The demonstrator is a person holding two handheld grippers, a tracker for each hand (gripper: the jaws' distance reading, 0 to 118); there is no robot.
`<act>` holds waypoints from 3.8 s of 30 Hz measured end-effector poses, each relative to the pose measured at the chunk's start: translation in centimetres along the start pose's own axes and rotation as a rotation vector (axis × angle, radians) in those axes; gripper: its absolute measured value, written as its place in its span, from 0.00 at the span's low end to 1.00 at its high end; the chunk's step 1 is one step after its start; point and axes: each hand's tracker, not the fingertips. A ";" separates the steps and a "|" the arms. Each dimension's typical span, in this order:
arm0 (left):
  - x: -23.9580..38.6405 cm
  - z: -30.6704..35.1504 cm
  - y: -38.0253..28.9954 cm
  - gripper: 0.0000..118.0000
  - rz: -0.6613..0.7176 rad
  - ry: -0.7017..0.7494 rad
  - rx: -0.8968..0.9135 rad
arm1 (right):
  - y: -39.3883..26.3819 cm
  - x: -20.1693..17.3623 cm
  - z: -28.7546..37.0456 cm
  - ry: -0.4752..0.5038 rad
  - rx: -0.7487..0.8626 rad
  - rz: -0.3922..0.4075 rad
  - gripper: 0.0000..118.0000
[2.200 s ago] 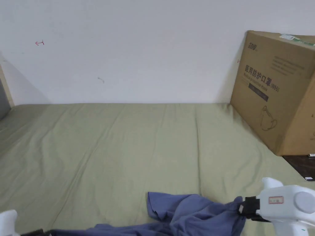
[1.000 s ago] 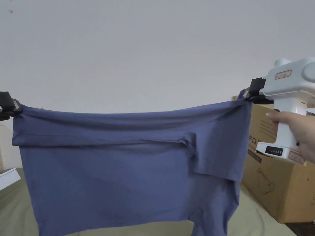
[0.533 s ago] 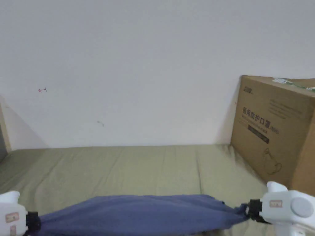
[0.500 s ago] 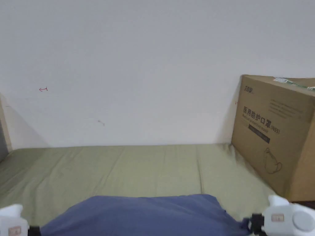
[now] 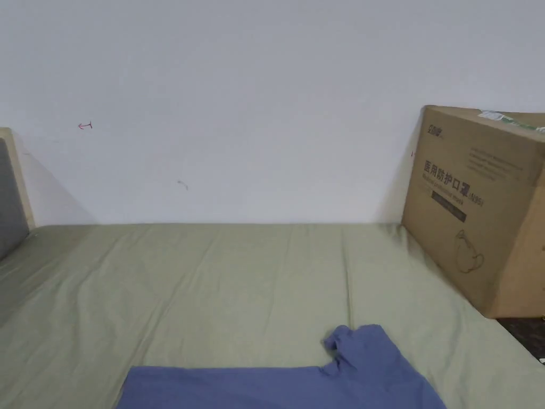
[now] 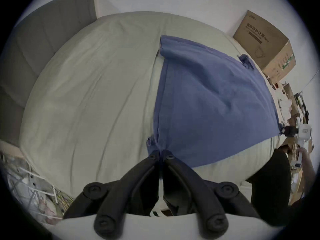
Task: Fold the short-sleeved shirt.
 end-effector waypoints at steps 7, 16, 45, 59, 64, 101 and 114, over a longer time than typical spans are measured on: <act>0.2 1.8 -1.6 0.01 0.054 -0.028 0.013 | -1.2 0.1 1.0 0.041 0.049 -0.149 0.01; 1.4 5.6 0.4 0.84 0.139 -0.123 0.173 | -0.5 -4.7 4.6 -0.148 0.170 -0.015 0.87; 3.6 -13.3 30.2 0.57 -0.050 -0.049 0.043 | 8.9 -15.6 2.0 0.181 0.377 0.174 0.00; 5.0 -16.0 28.1 0.41 -0.179 0.106 0.012 | 16.0 -9.3 -1.8 0.173 0.303 -0.004 0.00; 6.2 -10.9 25.9 0.00 -0.182 -0.005 0.053 | 23.2 -7.5 -4.7 0.093 0.274 -0.030 0.30; 5.8 18.9 25.1 0.00 -0.121 -0.071 0.578 | 25.8 -14.5 21.5 0.146 0.625 0.223 0.00; 8.4 26.9 34.7 0.00 -0.135 -0.065 0.735 | 35.4 -21.1 31.7 0.063 0.789 0.233 0.00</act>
